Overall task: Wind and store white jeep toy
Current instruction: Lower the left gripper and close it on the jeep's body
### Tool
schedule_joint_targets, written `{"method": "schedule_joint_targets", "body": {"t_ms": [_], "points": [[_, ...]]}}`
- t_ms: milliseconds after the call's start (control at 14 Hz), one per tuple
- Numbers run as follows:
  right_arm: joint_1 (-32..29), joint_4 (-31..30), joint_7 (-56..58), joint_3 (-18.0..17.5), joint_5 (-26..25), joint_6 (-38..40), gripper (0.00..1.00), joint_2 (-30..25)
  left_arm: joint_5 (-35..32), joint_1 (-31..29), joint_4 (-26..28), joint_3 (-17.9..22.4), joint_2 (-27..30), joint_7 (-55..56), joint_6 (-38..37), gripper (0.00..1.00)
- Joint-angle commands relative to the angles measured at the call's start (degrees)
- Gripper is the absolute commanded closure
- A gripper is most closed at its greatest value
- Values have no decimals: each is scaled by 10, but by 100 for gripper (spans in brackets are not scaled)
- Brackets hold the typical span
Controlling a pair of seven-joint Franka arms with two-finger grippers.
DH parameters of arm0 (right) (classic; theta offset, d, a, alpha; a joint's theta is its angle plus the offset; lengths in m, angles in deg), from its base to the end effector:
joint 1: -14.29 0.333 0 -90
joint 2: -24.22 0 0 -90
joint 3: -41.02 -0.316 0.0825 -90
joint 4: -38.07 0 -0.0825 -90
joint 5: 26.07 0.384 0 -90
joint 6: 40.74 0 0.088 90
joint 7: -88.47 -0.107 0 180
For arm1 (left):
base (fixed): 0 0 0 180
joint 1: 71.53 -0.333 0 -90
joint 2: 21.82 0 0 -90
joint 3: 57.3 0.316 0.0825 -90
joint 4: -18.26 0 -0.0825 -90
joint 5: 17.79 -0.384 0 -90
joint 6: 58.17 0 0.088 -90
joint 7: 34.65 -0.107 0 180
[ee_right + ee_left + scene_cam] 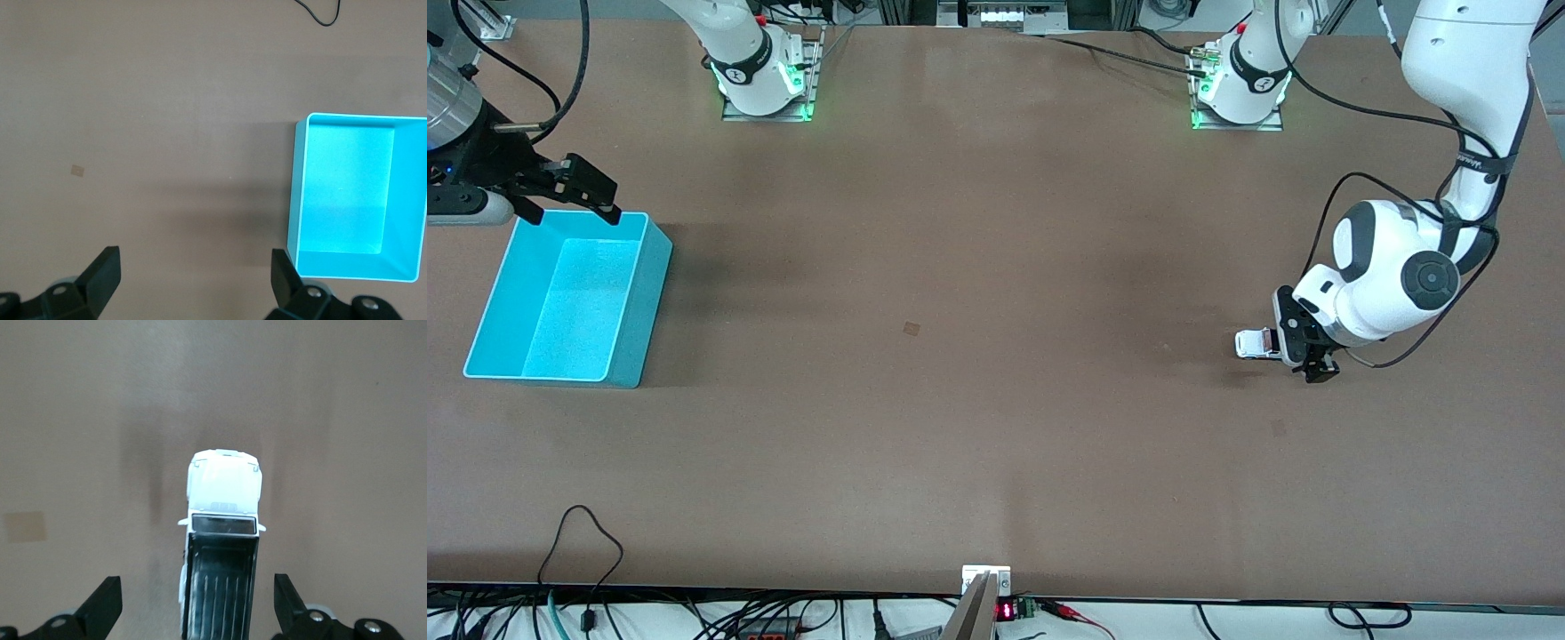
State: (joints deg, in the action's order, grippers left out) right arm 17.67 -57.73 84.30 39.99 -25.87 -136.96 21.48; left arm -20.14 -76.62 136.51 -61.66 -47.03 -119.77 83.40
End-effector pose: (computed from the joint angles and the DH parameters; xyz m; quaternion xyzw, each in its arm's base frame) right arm 0.5473 0.0428 0.6125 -0.9996 -0.0020 -0.0274 0.0034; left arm 0.5887 0.0078 0.2152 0.7320 -0.6811 -0.0089 0.0134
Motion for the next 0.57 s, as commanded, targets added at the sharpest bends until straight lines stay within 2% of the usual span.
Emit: {"method": "schedule_joint_targets", "body": {"t_ms": [0, 214, 286, 357, 429, 500], "points": [[1, 11, 4, 1, 9, 12, 0, 1, -9, -4, 25, -2, 2, -13, 31, 0], [1, 10, 4, 1, 9, 12, 0, 1, -9, -4, 26, -2, -8, -16, 32, 0], [1, 10, 4, 1, 9, 12, 0, 1, -9, -4, 26, -3, -7, -22, 31, 7], [1, 11, 4, 1, 9, 12, 0, 1, -9, -4, 26, -3, -7, -31, 31, 23], [1, 11, 4, 1, 9, 12, 0, 1, -9, -3, 25, -4, -6, -43, 31, 44], [1, 11, 4, 1, 9, 12, 0, 1, -9, -3, 23, -4, -6, -51, 31, 59]]}}
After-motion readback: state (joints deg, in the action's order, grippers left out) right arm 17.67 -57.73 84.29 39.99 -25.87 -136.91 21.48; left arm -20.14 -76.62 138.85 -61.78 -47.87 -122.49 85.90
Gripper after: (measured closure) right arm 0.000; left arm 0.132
